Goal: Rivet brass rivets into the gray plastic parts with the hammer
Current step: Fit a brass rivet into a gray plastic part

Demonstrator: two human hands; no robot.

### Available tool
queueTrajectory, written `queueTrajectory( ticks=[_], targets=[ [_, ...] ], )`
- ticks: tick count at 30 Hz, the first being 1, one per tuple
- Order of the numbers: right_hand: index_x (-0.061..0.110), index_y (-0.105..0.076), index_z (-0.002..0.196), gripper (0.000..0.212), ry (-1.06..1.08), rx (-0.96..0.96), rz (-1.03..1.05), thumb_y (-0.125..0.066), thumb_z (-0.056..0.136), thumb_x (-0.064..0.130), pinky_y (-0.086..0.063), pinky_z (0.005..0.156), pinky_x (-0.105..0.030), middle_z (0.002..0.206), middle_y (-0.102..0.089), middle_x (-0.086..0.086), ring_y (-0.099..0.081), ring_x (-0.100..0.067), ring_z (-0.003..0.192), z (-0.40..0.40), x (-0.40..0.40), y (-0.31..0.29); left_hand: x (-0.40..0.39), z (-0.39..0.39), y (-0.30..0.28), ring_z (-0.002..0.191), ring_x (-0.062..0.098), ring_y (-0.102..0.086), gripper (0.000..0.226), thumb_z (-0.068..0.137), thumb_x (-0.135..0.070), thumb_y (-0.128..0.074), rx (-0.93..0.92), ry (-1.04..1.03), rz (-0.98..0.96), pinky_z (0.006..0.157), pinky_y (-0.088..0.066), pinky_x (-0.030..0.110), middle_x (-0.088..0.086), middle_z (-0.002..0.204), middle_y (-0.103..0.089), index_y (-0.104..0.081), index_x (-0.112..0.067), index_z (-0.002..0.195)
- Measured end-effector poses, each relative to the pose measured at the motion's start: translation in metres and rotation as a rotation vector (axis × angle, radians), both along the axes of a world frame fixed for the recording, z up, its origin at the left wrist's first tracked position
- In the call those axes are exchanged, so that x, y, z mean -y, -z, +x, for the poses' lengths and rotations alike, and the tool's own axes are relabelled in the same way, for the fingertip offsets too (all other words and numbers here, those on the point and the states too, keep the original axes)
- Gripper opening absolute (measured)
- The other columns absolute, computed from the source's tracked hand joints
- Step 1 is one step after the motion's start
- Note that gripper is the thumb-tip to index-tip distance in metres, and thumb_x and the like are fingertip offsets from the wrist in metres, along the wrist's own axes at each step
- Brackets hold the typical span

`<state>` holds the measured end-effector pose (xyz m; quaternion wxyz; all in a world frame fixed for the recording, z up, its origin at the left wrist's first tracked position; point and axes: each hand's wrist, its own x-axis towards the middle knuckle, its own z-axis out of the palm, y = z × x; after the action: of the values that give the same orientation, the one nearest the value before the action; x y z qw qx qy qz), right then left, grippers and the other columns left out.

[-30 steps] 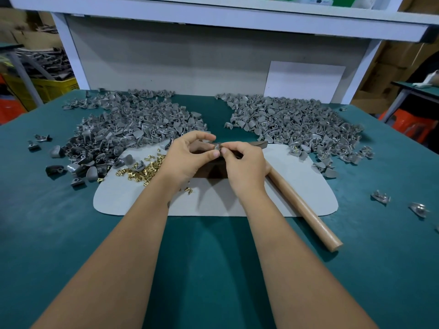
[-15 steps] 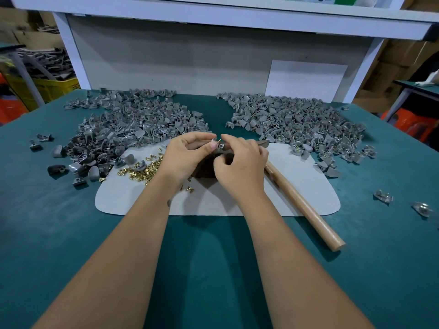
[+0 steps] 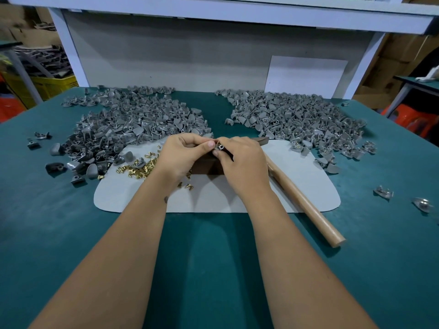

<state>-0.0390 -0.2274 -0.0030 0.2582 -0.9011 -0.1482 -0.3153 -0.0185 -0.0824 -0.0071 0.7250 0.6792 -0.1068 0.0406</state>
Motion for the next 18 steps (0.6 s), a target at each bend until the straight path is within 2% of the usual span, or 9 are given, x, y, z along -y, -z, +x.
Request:
queueTrajectory(
  ticks=[2,8,13,16,18],
  targets=[
    [0.011,-0.073,0.096,0.015,0.002,0.008,0.002,-0.067,0.084,0.018,-0.037,0.075,-0.032,0.077,-0.066,-0.006,-0.056,-0.027,0.078,0.0,-0.0003,-0.0001,-0.0008,-0.0004,-0.0006,0.068,0.006,-0.071,0.022,0.085,-0.007,-0.072,0.003,-0.007,0.012,0.062,-0.055,0.016,-0.002,0.075,-0.076,-0.079,-0.023,0.071],
    [0.008,-0.073,0.095,0.015,-0.011,0.019,-0.018,-0.066,0.085,0.017,-0.035,0.073,-0.03,0.076,-0.067,-0.008,-0.057,-0.027,0.078,0.0001,-0.0006,-0.0008,-0.0014,-0.0018,-0.0003,0.068,0.005,-0.071,0.012,0.084,-0.006,-0.073,0.007,-0.027,0.019,0.062,-0.054,0.015,-0.003,0.074,-0.076,-0.076,-0.017,0.079],
    [0.011,-0.071,0.106,0.021,-0.029,-0.017,0.035,-0.063,0.087,0.017,-0.043,0.079,-0.038,0.085,-0.068,-0.007,-0.056,-0.028,0.084,0.001,-0.0008,0.0005,0.0031,-0.0037,-0.0013,0.068,0.006,-0.071,0.013,0.085,-0.002,-0.071,0.006,-0.017,-0.013,0.062,-0.055,0.016,-0.002,0.074,-0.076,-0.075,-0.014,0.082],
    [0.015,-0.071,0.109,0.025,-0.042,-0.035,0.138,-0.06,0.087,0.017,-0.044,0.081,-0.039,0.088,-0.068,-0.005,-0.056,-0.025,0.088,-0.0008,-0.0023,0.0015,0.0061,-0.0033,-0.0013,0.071,0.01,-0.072,0.011,0.085,-0.001,-0.071,-0.003,-0.051,-0.042,0.064,-0.058,0.022,0.001,0.076,-0.077,-0.075,-0.011,0.085],
    [0.018,-0.072,0.11,0.025,-0.063,-0.064,0.249,-0.057,0.09,0.018,-0.043,0.082,-0.035,0.089,-0.069,-0.002,-0.055,-0.021,0.09,-0.001,-0.003,0.0011,0.0067,-0.0016,-0.0011,0.073,0.013,-0.071,0.01,0.085,-0.002,-0.072,0.012,-0.083,-0.03,0.071,-0.061,0.029,0.001,0.076,-0.076,-0.075,-0.011,0.085]
  ],
)
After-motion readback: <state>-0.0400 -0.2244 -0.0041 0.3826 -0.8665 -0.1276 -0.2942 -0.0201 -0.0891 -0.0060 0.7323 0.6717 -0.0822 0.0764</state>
